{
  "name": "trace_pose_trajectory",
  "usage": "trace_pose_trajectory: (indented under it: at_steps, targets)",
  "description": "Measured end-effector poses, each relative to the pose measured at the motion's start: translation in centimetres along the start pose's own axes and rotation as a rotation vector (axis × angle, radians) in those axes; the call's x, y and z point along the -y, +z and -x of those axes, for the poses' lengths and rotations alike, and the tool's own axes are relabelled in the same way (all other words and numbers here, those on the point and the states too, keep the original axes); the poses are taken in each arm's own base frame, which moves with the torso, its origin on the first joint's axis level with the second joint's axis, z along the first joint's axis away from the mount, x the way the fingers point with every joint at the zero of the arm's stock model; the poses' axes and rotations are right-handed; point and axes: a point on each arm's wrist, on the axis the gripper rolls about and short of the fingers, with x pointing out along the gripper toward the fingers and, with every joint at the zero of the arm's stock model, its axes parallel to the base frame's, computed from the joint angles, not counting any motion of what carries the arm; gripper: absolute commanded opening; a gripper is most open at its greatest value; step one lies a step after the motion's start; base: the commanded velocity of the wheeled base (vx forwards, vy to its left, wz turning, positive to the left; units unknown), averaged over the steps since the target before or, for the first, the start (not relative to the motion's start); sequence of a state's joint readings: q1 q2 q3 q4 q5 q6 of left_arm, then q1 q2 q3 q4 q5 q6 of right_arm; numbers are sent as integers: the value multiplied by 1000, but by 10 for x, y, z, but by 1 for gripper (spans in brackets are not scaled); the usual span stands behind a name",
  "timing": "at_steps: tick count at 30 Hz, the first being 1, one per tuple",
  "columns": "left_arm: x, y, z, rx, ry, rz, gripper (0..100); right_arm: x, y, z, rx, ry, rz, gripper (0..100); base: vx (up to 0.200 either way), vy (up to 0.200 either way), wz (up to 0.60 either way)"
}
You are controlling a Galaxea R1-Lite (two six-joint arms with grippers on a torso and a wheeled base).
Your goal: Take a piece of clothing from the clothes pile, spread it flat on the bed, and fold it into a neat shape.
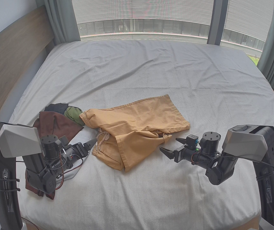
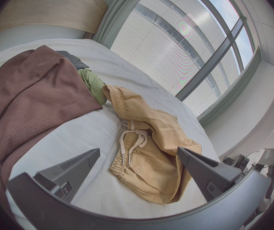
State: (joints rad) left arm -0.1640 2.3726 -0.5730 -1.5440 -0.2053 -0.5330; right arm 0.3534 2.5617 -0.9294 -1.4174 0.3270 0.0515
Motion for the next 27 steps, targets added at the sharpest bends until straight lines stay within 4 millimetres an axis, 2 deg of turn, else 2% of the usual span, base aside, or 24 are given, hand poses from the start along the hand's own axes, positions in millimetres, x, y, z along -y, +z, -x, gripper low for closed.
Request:
trace_pose_trajectory:
  at_steps: [8,27]
  targets:
    - [0,0,0,1,-1,1,100,7,-10,-15,-15,-2,35,100,0,0,0]
    - [1,1,0,4,-4,2,100,24,-28,-35,-11,-21,114,100,0,0,0]
